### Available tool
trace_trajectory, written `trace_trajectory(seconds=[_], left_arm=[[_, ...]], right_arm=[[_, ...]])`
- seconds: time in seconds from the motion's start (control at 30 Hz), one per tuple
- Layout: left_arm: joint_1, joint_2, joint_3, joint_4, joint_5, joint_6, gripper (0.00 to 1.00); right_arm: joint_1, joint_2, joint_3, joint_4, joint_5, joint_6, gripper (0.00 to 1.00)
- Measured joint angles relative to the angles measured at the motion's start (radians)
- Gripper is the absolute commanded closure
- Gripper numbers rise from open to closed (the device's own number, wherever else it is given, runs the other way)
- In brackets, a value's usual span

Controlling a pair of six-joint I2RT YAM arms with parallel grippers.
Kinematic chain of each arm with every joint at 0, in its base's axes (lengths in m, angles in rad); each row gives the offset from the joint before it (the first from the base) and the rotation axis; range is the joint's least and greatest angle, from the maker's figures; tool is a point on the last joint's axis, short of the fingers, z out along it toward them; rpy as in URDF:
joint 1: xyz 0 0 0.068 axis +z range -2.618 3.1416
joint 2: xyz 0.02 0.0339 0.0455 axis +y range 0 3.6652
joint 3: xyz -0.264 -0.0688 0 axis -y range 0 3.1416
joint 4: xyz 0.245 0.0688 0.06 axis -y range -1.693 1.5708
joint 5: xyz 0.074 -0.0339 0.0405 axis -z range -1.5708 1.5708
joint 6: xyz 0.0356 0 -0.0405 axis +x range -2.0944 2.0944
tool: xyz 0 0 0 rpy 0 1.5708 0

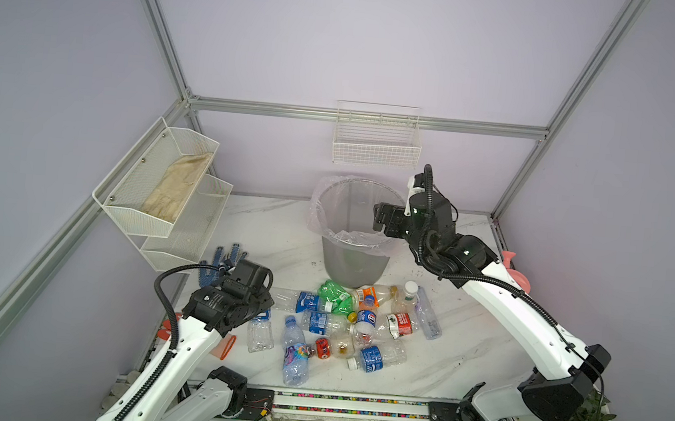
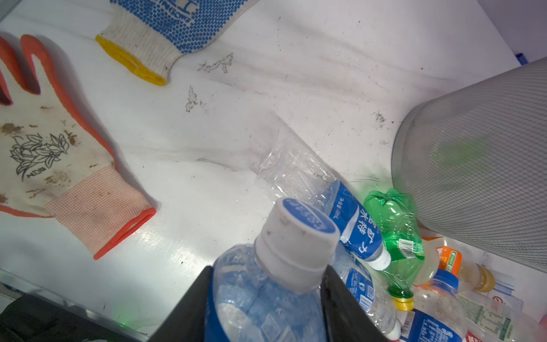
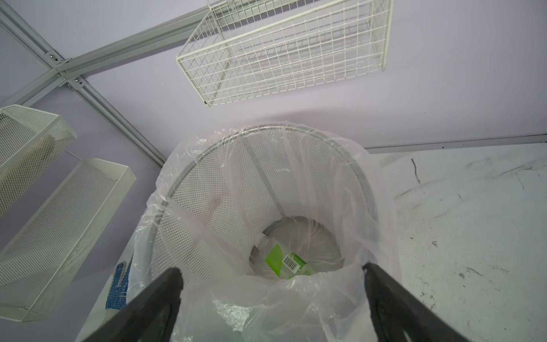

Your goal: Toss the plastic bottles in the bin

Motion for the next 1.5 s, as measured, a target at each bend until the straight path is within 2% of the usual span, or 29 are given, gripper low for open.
trace_trajectory(seconds=[0.33, 0.7, 1.1, 1.37, 1.5], left_arm=[[0.0, 0.032, 0.198, 0.055, -0.015, 0.103, 0.53], [0.0, 0.183, 0.505, 0.157, -0.023, 0.238, 0.54], [-0.003, 0.356, 0.822, 0.378, 0.066, 0.382, 0.55], [-0.019, 0.424, 0.915, 0.518, 0.129, 0.426, 0.55], [-0.034, 0.458, 0.925, 0.587, 0.144, 0.426, 0.55]], right_arm=[[0.0, -0.002, 0.0, 0.0, 0.002, 0.005, 0.02], [0.0, -0.038, -0.041, -0.002, 0.007, 0.016, 0.03], [-0.004, -0.093, -0.063, -0.019, 0.055, 0.026, 0.03], [-0.164, -0.173, -0.092, -0.064, 0.061, 0.044, 0.03], [-0.181, -0.186, -0.099, -0.077, 0.048, 0.053, 0.03]])
